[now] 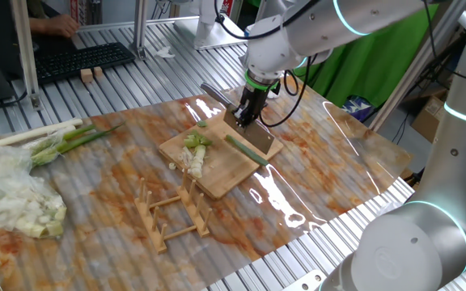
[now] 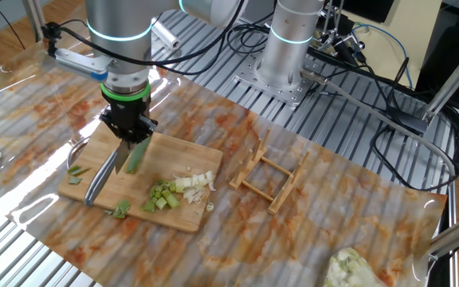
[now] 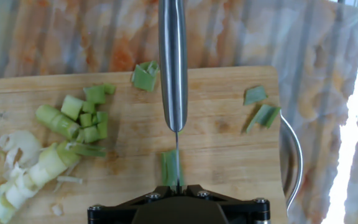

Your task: Chop the scallions

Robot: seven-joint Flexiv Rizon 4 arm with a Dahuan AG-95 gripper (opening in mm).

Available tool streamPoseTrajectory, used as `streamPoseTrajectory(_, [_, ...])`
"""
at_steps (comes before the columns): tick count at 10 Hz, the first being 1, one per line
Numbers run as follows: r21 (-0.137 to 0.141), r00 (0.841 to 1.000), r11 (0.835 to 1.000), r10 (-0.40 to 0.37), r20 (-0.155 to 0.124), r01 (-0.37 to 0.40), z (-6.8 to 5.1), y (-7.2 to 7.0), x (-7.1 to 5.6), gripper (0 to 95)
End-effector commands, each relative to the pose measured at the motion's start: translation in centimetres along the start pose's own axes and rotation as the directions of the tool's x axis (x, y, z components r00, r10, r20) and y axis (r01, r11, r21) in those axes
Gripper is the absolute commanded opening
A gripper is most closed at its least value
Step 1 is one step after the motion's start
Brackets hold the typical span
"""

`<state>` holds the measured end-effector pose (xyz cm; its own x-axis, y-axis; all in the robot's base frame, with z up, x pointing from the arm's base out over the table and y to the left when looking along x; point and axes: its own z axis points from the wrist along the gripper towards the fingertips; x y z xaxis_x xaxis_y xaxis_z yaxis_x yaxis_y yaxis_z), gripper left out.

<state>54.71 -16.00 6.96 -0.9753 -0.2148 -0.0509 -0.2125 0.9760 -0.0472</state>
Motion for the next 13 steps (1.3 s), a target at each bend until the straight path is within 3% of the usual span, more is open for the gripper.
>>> streamPoseTrajectory(1, [0.014,0.980,0.980,0.200,-0.008,-0.200,0.1,-0.3,-0.1,0.0])
streamPoseTrajectory(3, [0.024,0.956,0.955,0.295,0.000,-0.295,0.2,-0.8,-0.5,0.0])
streamPoseTrajectory(5, [0.024,0.892,0.892,0.452,-0.005,-0.451,0.1,-1.4,-1.2,0.0])
streamPoseTrajectory(7, [0.032,0.808,0.809,0.588,-0.022,-0.588,0.0,-1.6,-1.6,0.0])
streamPoseTrajectory(8, [0.033,0.782,0.783,0.622,-0.023,-0.622,-0.1,-1.6,-1.6,0.0])
streamPoseTrajectory(10, [0.042,0.664,0.665,0.747,-0.027,-0.746,0.0,-1.7,-1.7,0.0])
streamPoseTrajectory(11, [0.047,0.616,0.617,0.787,-0.031,-0.785,0.0,-1.8,-1.7,0.0])
streamPoseTrajectory(12, [0.045,0.556,0.558,0.830,-0.036,-0.829,0.0,-1.8,-1.7,0.0])
streamPoseTrajectory(13, [0.051,0.511,0.513,0.858,-0.044,-0.857,0.0,-1.8,-1.8,0.0])
